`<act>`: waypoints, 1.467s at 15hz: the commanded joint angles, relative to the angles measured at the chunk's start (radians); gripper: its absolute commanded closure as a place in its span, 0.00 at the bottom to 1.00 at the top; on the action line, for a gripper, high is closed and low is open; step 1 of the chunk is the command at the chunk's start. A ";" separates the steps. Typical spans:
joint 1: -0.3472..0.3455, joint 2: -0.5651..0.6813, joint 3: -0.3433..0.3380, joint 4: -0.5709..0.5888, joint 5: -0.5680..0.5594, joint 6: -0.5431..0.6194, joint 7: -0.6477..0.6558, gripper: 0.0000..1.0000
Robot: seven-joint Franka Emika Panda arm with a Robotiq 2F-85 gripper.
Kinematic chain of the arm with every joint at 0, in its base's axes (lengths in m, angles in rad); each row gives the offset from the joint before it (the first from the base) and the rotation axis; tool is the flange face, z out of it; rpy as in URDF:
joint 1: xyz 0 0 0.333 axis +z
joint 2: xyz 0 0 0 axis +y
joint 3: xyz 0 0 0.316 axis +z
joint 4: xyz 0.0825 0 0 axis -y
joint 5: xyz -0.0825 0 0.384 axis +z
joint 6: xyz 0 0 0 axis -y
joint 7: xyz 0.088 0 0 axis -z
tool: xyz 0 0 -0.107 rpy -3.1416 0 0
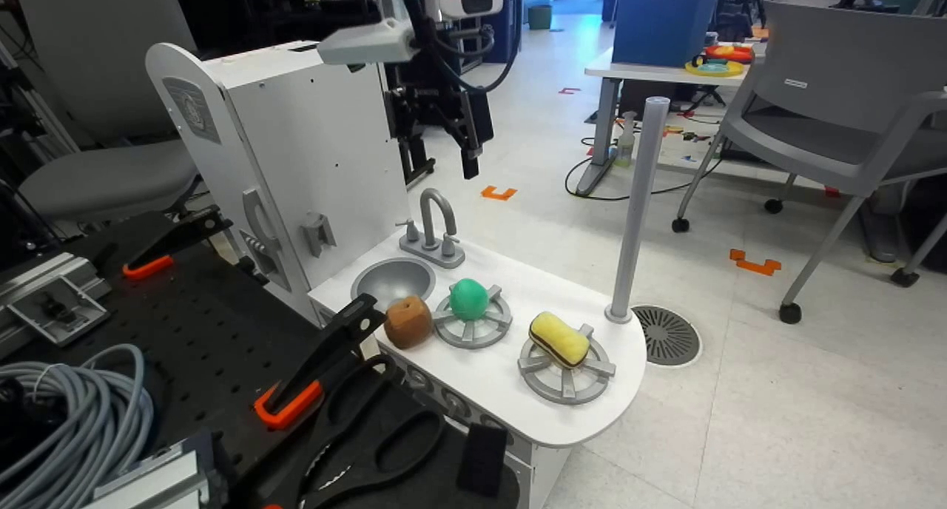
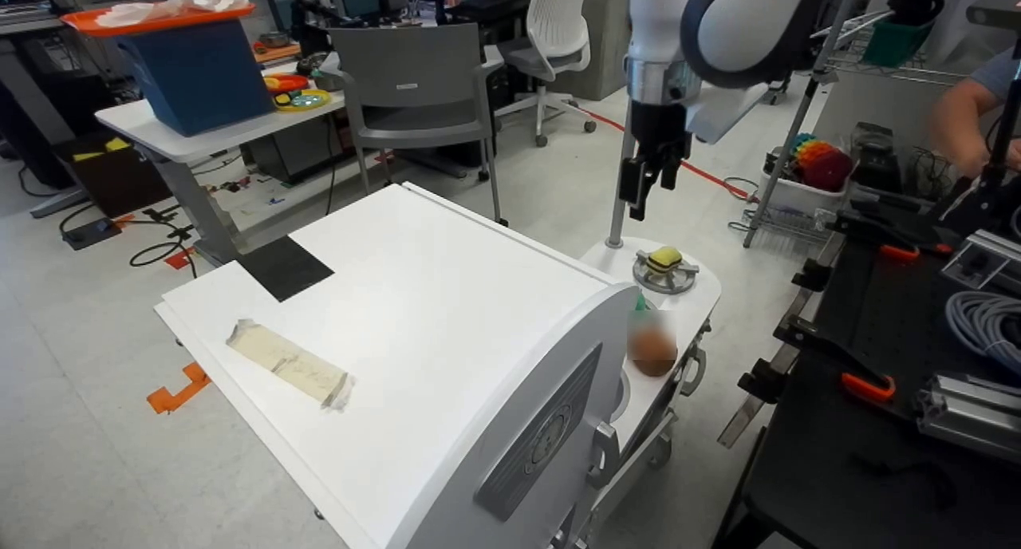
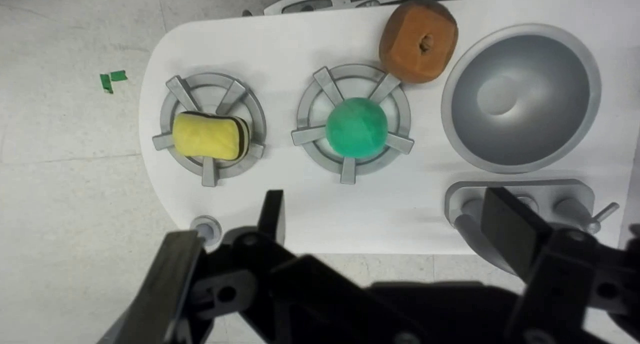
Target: Push the faucet to the center of the sink
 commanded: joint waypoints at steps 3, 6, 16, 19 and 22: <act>0.124 0.261 -0.071 0.268 -0.016 0.064 0.034 0.00; 0.156 0.335 -0.088 0.321 -0.026 0.108 -0.004 0.00; 0.201 0.451 -0.120 0.317 -0.169 0.302 -0.192 0.00; 0.190 0.513 -0.105 0.365 -0.165 0.365 -0.251 0.00; 0.209 0.591 -0.124 0.436 -0.170 0.505 -0.291 0.00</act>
